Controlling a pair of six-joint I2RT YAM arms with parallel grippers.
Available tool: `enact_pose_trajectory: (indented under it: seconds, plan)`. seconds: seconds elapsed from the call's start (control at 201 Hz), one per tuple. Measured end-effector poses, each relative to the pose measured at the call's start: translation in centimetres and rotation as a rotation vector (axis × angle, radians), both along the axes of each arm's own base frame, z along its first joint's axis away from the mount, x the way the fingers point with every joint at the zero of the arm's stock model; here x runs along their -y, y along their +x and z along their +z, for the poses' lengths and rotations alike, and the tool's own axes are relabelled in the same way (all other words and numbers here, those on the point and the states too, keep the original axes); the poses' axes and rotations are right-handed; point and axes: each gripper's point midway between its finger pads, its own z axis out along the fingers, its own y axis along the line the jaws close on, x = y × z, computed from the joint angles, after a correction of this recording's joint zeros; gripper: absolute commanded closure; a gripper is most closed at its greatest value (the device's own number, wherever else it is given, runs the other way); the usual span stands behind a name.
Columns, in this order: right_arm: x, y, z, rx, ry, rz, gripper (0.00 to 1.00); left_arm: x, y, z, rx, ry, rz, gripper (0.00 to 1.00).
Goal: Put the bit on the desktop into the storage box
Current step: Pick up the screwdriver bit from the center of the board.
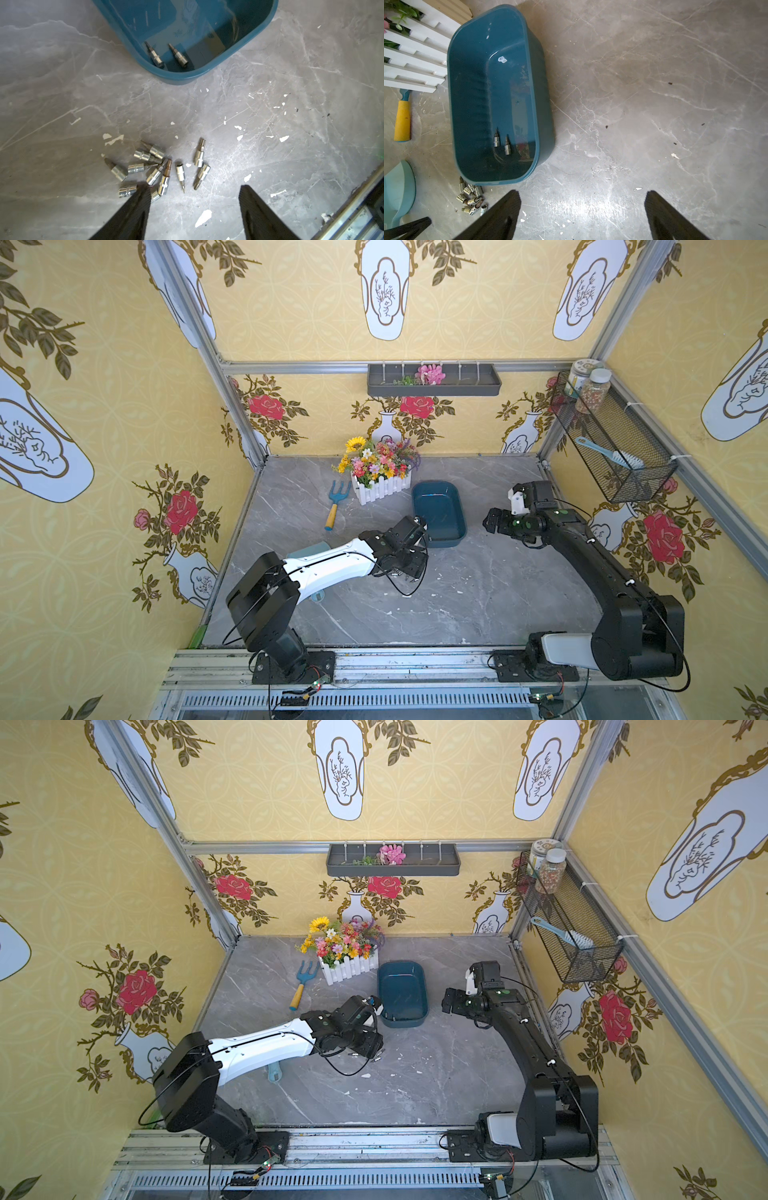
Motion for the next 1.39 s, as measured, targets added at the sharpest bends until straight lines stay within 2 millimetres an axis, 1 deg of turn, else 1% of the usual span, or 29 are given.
enact_pose_trajectory:
  seconds: [0.085,0.179,0.324,0.494,0.783,0.967,1.391]
  plan:
    - [0.2,-0.1,0.0,0.008,0.012,-0.006,0.03,0.3,-0.5,-1.0,-0.046,0.034,-0.019,0.39]
    - [0.4,-0.3,-0.2,0.003,0.021,-0.014,0.03,1.0,-0.9,-2.2,-0.101,0.058,-0.045,0.43]
    - [0.6,-0.4,-0.2,0.006,0.028,-0.018,0.03,1.3,-1.1,-3.7,-0.152,0.112,-0.062,0.52]
    - [0.4,-0.4,-0.2,0.006,0.041,-0.012,0.03,1.6,-1.2,-5.1,-0.199,0.159,-0.079,0.58]
    - [0.3,-0.6,0.0,0.010,0.047,-0.010,0.03,2.4,-0.3,-5.8,-0.196,0.189,-0.097,0.62]
    - [0.4,-0.6,-0.1,0.010,0.047,-0.012,0.03,2.1,0.0,-6.7,-0.197,0.234,-0.100,0.66]
    - [0.5,-0.7,-0.2,0.007,0.047,-0.016,0.03,1.5,0.6,-7.5,-0.183,0.291,-0.088,0.75]
